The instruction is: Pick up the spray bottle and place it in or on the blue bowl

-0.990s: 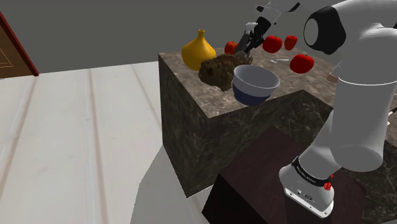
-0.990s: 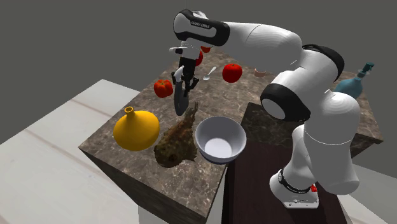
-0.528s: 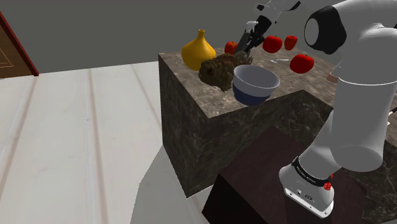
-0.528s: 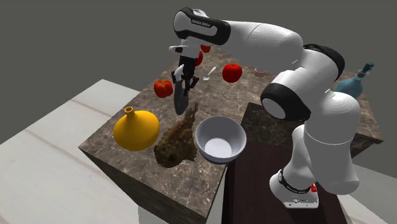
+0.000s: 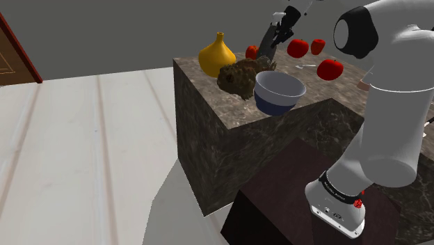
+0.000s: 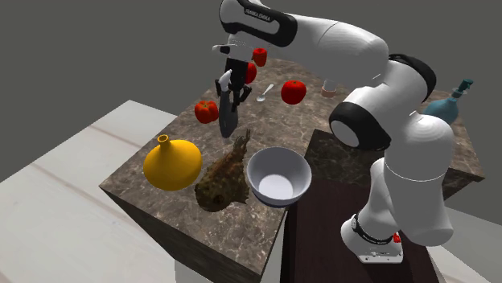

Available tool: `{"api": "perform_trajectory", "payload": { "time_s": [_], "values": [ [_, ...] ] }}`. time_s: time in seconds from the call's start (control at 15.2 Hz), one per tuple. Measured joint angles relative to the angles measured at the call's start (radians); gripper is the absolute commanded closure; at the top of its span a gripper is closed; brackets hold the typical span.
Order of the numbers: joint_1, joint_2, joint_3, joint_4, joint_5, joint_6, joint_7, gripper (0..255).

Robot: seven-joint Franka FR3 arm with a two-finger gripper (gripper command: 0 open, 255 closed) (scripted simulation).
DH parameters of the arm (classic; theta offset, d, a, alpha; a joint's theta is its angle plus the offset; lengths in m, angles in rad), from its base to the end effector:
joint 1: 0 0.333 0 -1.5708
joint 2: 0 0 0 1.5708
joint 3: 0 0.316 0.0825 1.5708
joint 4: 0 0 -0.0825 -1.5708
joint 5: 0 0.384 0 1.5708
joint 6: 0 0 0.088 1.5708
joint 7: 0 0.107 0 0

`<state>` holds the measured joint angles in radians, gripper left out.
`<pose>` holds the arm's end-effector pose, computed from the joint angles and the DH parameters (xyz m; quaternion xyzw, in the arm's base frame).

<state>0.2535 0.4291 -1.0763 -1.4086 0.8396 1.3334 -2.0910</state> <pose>0.5495 -0.2860 0.5480 -0.7567 -0.5965 -0.2100 0.1658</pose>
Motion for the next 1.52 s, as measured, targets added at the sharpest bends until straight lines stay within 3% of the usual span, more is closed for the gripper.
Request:
{"api": "perform_trajectory", "payload": {
  "time_s": [0.79,1.52],
  "values": [
    [-0.096,0.023,0.023,0.202,0.042,-0.148,0.081,255],
    [-0.300,0.107,0.091,0.516,0.168,-0.328,0.195,255]
  ]
}}
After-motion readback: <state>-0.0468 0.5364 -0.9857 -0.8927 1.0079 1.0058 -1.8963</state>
